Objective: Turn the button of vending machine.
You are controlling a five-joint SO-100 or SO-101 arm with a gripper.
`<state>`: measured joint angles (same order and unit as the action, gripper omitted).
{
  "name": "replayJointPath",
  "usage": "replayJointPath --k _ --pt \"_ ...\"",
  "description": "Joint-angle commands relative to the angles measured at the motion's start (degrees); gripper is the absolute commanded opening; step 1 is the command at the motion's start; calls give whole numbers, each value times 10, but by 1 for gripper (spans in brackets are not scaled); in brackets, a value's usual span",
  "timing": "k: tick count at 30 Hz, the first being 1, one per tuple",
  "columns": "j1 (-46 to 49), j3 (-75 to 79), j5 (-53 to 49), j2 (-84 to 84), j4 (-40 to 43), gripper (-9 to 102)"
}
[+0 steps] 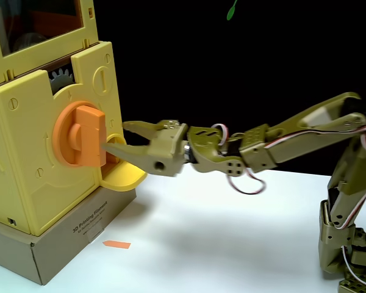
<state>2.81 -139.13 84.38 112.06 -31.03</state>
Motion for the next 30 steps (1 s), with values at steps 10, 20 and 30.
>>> replayJointPath --k 10,20,30 --pt "18 -182 -799 365 288 38" --pt "27 -65 -1393 314 418 44" --pt "48 91 -1510 111 333 42"
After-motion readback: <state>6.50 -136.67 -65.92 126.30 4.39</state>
